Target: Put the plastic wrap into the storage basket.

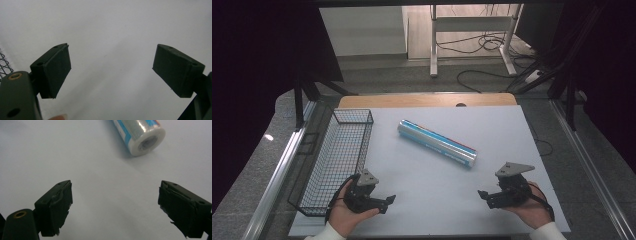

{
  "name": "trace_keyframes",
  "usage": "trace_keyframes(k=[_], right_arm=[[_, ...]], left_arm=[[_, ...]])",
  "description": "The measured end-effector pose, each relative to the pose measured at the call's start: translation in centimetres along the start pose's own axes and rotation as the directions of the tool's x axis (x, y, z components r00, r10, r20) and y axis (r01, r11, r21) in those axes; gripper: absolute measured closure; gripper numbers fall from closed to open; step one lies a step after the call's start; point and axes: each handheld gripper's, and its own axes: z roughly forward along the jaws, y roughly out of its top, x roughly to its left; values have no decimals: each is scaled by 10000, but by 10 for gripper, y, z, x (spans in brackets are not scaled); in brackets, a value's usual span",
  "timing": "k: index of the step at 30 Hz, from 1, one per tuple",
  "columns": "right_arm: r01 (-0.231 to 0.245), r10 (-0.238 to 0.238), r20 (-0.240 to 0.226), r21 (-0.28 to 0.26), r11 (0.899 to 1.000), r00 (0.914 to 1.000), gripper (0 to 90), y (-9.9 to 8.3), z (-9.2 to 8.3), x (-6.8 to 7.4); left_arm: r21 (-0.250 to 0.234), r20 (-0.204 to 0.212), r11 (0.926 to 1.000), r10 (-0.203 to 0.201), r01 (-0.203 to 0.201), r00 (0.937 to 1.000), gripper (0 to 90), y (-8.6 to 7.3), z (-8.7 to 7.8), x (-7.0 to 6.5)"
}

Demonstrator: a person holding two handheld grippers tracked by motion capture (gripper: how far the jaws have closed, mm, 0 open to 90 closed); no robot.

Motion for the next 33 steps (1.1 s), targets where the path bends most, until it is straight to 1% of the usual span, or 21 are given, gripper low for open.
trace_keyframes(k=[2, 3, 4, 5, 6, 7, 9, 10, 11, 13, 14, 15, 16, 17, 18, 19, 21, 26, 28, 32, 33], right_arm=[[76, -76, 45, -99, 9999, 10000, 127, 7, 0, -1], [76, -76, 45, -99, 9999, 10000, 127, 7, 0, -1], [146, -143, 131, -187, 9997, 9998, 125, 14, 2, -2], [146, -143, 131, -187, 9997, 9998, 125, 14, 2, -2], [153, -151, 118, -196, 9997, 9998, 125, 18, 4, -3], [261, -259, 84, -138, 9996, 9996, 125, 25, 7, -5], [278, -277, 89, -132, 9995, 9996, 125, 28, 9, -5], [388, -388, 5, -62, 9992, 9992, 126, 39, 15, -8], [388, -388, 5, -62, 9992, 9992, 126, 39, 15, -8], [500, -499, -76, 65, 9987, 9987, 126, 49, 22, -10], [662, -660, -154, 154, 9977, 9977, 129, 59, 29, -11], [662, -660, -154, 154, 9977, 9977, 129, 59, 29, -11], [886, -879, -247, 285, 9957, 9958, 129, 71, 37, -14], [886, -879, -247, 285, 9957, 9958, 129, 71, 37, -14], [844, -835, -293, 321, 9959, 9961, 130, 76, 40, -15], [948, -936, -364, 328, 9950, 9949, 135, 85, 47, -17], [1100, -1085, -386, 388, 9932, 9933, 139, 95, 56, -20], [1271, -1251, -407, 498, 9906, 9913, 164, 111, 75, -27], [1259, -1234, -419, 617, 9901, 9915, 172, 117, 84, -32], [1267, -1224, -578, 770, 9890, 9908, 186, 128, 97, -37], [1267, -1224, -578, 770, 9890, 9908, 186, 128, 97, -37]], left_arm=[[-25, -2, 10000, -18, 18, 10000, 149, 0, 0, 1], [-25, -2, 10000, -18, 18, 10000, 149, 0, 0, 1], [-19, 4, 10000, -42, 42, 10000, 149, 0, 0, 1], [-19, 4, 10000, -42, 42, 10000, 149, 0, 0, 1], [-6, 9, 10000, -41, 41, 10000, 149, 0, 0, 1], [0, 5, 10000, -40, 40, 10000, 149, 0, 0, 1], [4, -7, 10000, -45, 45, 10000, 149, 0, 0, 1], [20, -19, 10000, -42, 42, 10000, 148, 0, 1, 1], [20, -19, 10000, -42, 42, 10000, 148, 0, 1, 1], [31, -29, 10000, -32, 32, 10000, 149, 0, 1, 1], [20, -38, 10000, -30, 30, 10000, 149, 0, 1, 1], [20, -38, 10000, -30, 30, 10000, 149, 0, 1, 1], [15, -38, 10000, -43, 43, 10000, 148, 0, 1, 1], [15, -38, 10000, -43, 43, 10000, 149, 0, 1, 1], [18, -40, 10000, -45, 45, 10000, 149, 0, 1, 1], [33, -27, 10000, -37, 37, 10000, 148, 0, 1, 1], [51, -16, 10000, -24, 24, 10000, 149, 0, 1, 1], [55, 33, 10000, -22, 22, 10000, 148, -1, 1, 2], [50, 41, 10000, -16, 16, 10000, 149, -1, 1, 2], [57, 61, 10000, -21, 20, 10000, 149, -1, 2, 2], [57, 61, 10000, -21, 20, 10000, 149, -1, 2, 2]])
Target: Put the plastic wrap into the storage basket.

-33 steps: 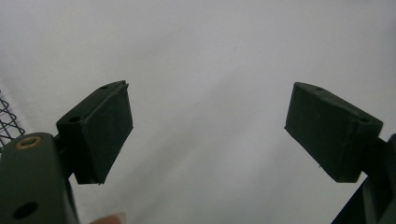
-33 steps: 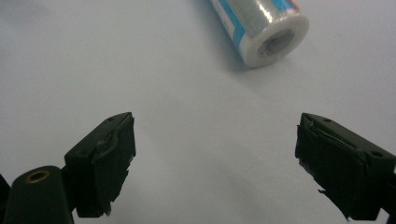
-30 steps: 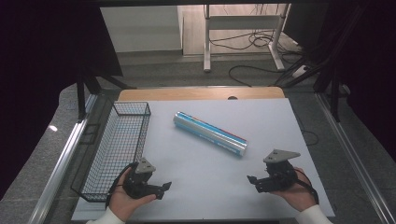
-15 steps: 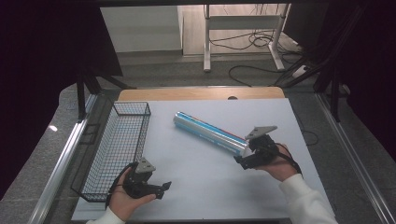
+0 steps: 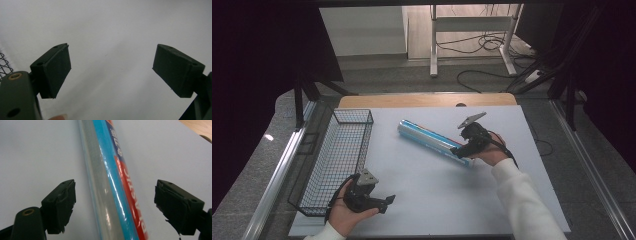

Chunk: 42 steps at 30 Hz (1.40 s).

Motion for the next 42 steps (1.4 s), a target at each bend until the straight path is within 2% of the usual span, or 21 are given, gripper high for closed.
trace_keyframes(k=[4, 8, 9, 12, 15, 18, 20, 22, 25, 28, 30, 33, 42], right_arm=[[216, -206, -270, 383, 9990, 9994, 200, 16, 16, -1], [390, -362, -538, 509, 9979, 9979, 211, 28, 27, -1], [476, -426, -680, 726, 9962, 9968, 222, 33, 35, -2], [507, -434, -791, 922, 9945, 9959, 232, 38, 43, -3], [918, -798, -914, 1354, 9865, 9926, 247, 45, 57, -4], [1042, -885, -1047, 1556, 9823, 9906, 249, 47, 63, -4], [1224, -1031, -1080, 1908, 9740, 9888, 248, 50, 72, -3], [1229, -1027, -1083, 2005, 9720, 9888, 248, 51, 75, -2], [1337, -1082, -1200, 2304, 9639, 9869, 244, 52, 85, -1], [1515, -1198, -1303, 2698, 9509, 9842, 243, 52, 92, 0], [1556, -1236, -1299, 2764, 9483, 9838, 249, 52, 93, 0], [1592, -1251, -1321, 2925, 9429, 9833, 306, 50, 97, 0], [1679, -1321, -1421, 2813, 9448, 9810, 322, 49, 97, -1]], left_arm=[[-26, 33, 10000, -70, 70, 10000, 149, 0, 0, 1], [-31, 39, 10000, -63, 63, 10000, 149, 0, 0, 1], [-9, 29, 10000, -38, 38, 10000, 149, 0, 0, 1], [-12, 40, 10000, -35, 35, 10000, 149, 0, 0, 1], [30, 59, 10000, -18, 18, 10000, 149, -1, 1, 2], [41, 77, 10000, -26, 26, 10000, 149, -1, 1, 2], [64, 84, 10000, -23, 23, 10000, 149, -1, 1, 3], [68, 84, 10000, -25, 24, 10000, 149, -1, 1, 3], [61, 103, 10000, -21, 20, 9999, 149, -1, 1, 3], [65, 127, 10000, -5, 4, 9999, 149, -1, 1, 3], [78, 126, 10000, -7, 6, 9999, 149, -1, 1, 4], [68, 137, 10000, -30, 29, 9999, 149, -2, 1, 4], [80, 144, 10000, -42, 41, 9999, 149, -2, 1, 4]])
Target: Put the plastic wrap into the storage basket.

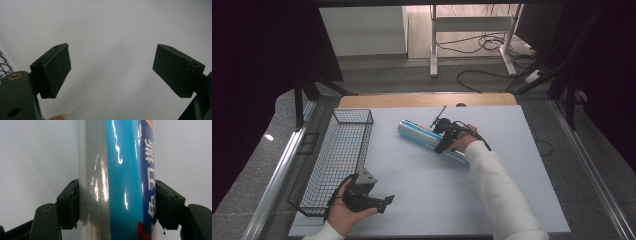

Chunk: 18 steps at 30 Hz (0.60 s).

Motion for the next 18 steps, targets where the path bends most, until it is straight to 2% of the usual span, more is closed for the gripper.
trace_keyframes(k=[4, 5, 6, 8, 11, 18], right_arm=[[-171, 169, -153, -98, 9998, 9997, 324, -1, 0, 0], [-362, 357, -263, -177, 9992, 9990, 324, -1, 0, 0], [-348, 344, -162, -202, 9992, 9993, 324, -1, -1, 1], [-385, 377, -258, -292, 9988, 9990, 325, -1, -2, 1], [-540, 525, -266, -600, 9967, 9983, 325, -1, -9, 2], [-704, 681, -344, -711, 9950, 9971, 325, -4, -21, 6]], left_arm=[[-3, -6, 10000, -17, 17, 10000, 149, 0, 0, 0], [-5, 0, 10000, -22, 22, 10000, 149, 0, 0, 0], [-7, 0, 10000, -24, 24, 10000, 149, 0, 0, 0], [-10, 3, 10000, -29, 29, 10000, 149, 0, 0, 0], [1, 8, 10000, -29, 29, 10000, 149, 0, 0, 0], [-3, 7, 10000, -38, 38, 10000, 148, 0, 0, 0]])
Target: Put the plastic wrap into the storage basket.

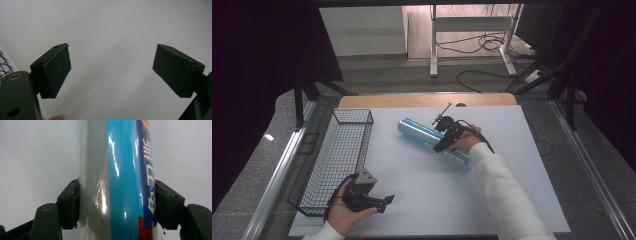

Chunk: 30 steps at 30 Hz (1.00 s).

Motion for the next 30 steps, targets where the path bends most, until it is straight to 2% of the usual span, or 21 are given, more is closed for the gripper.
trace_keyframes(k=[8, 10, 13, 15, 16, 17, 18, 19, 20, 21, 22, 23, 24, 26, 27, 28, 29, 30], right_arm=[[-394, 386, -154, -556, 9977, 9991, 325, -14, -22, 8], [-704, 673, -351, -949, 9930, 9971, 325, -24, -33, 12], [-781, 739, -415, -1104, 9908, 9964, 325, -30, -39, 15], [-969, 903, -540, -1371, 9858, 9944, 325, -41, -47, 21], [-969, 903, -540, -1371, 9858, 9944, 325, -41, -47, 21], [-1242, 1144, -702, -1562, 9799, 9909, 325, -52, -52, 25], [-1242, 1144, -702, -1562, 9799, 9909, 325, -52, -52, 25], [-1420, 1284, -867, -1739, 9745, 9879, 325, -61, -56, 29], [-1420, 1284, -867, -1739, 9745, 9879, 325, -61, -56, 29], [-1648, 1457, -1101, -1921, 9674, 9832, 325, -72, -59, 34], [-1648, 1457, -1101, -1921, 9674, 9832, 325, -72, -59, 34], [-1797, 1562, -1271, -2017, 9628, 9795, 325, -81, -61, 38], [-1797, 1562, -1271, -2017, 9628, 9795, 325, -81, -61, 38], [-2036, 1740, -1482, -2158, 9550, 9735, 325, -92, -64, 44], [-2379, 1986, -1802, -2325, 9431, 9634, 325, -101, -67, 48], [-2517, 2077, -1951, -2377, 9382, 9585, 324, -104, -68, 50], [-2517, 2077, -1951, -2377, 9382, 9585, 324, -104, -68, 50], [-2896, 2291, -2379, -2625, 9205, 9439, 325, -113, -69, 54]], left_arm=[[27, 4, 10000, -7, 7, 10000, 149, 1, 1, -1], [36, 16, 10000, -45, 45, 10000, 148, 3, 2, 0], [16, 55, 10000, -89, 89, 9999, 148, 4, 3, -1], [-42, 116, 9999, -144, 145, 9998, 145, 7, 4, -1], [-42, 116, 9999, -144, 145, 9998, 144, 7, 4, -1], [-71, 120, 9998, -191, 192, 9997, 144, 8, 4, -1], [-89, 108, 9998, -200, 201, 9997, 144, 8, 4, -1], [-121, 101, 9997, -206, 207, 9997, 143, 9, 4, -1], [-176, 111, 9995, -262, 264, 9996, 143, 10, 4, -1], [-244, 149, 9991, -330, 334, 9993, 144, 11, 4, -1], [-300, 196, 9987, -397, 402, 9990, 144, 11, 3, 0], [-535, 423, 9964, -633, 655, 9971, 144, 13, 1, 1], [-535, 423, 9964, -633, 655, 9971, 145, 13, 1, 1], [-699, 703, 9936, -838, 887, 9940, 145, 15, 0, 2], [-887, 1134, 9890, -1078, 1181, 9877, 146, 17, 0, 3], [-965, 1370, 9864, -1191, 1330, 9834, 146, 19, 0, 4], [-965, 1370, 9864, -1191, 1330, 9834, 145, 19, 0, 4], [-1192, 1870, 9790, -1412, 1651, 9722, 144, 23, 1, 3]])
